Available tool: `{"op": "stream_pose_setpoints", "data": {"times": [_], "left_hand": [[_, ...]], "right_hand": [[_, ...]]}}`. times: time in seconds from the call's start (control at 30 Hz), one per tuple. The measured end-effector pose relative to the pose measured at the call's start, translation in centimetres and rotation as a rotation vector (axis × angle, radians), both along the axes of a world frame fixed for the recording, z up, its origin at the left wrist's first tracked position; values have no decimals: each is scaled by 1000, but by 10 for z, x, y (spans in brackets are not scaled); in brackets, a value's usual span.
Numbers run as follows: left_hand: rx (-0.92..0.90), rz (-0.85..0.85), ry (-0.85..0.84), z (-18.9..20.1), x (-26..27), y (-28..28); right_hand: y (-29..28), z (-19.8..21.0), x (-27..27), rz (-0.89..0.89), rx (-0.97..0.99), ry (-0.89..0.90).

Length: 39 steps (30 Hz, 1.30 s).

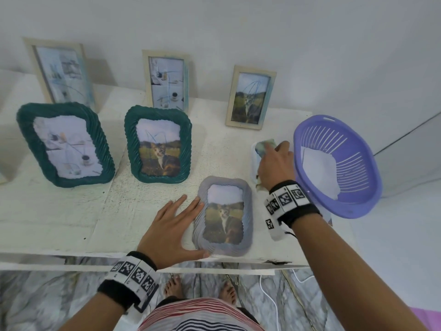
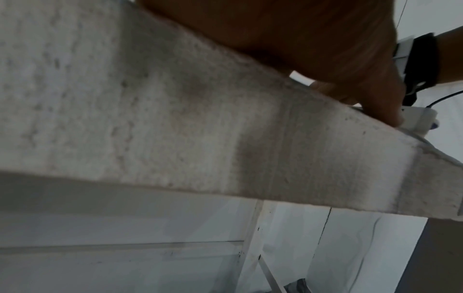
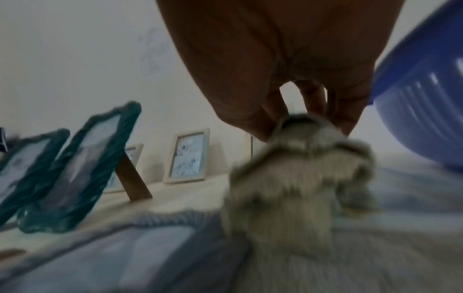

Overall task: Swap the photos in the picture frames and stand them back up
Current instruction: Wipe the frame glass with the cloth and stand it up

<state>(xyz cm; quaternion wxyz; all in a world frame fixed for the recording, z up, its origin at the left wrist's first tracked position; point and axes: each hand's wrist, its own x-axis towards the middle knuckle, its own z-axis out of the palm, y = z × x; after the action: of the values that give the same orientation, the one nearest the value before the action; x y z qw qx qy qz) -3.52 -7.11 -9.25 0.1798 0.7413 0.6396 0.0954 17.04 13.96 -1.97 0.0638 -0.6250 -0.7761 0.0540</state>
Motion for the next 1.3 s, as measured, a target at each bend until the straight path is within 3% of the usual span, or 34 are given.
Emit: {"op": "stream_pose_setpoints", "data": {"times": [0.07,0.13,0.33,0.47,0.6,0.7,0.93,1.07,1.17,1.3], "left_hand": [[9,-2,-4,-1,0,-1],[19,-2,-6,-1,0,-1],[29,8,-25,-2,1,-2],[27,28,-67,-3,2,-2],[2,81,-145,0,16,-6],[-42,200,-196,9,31,-6],[-103,310,-164,20,40,-1],[-163,320,-233,26,44,-1],[-206,357,-415,37,49,0],[-181,507,-1035,63,60,3]], "right_hand": [[-1,-9,-8,20,-126,-134],[-6,-16,-8,8,-165,-161],[-56,-7,5,79,118,116],[-103,-21,17,95,-203,234],[-133,-34,13,111,-246,322],[-146,-35,5,38,-256,527],[-139,-31,1,-533,-617,1175],[-135,-31,-5,-523,-793,1404],[-139,-22,-4,-416,-786,1453],[-149,7,-4,-190,-811,1553]]}}
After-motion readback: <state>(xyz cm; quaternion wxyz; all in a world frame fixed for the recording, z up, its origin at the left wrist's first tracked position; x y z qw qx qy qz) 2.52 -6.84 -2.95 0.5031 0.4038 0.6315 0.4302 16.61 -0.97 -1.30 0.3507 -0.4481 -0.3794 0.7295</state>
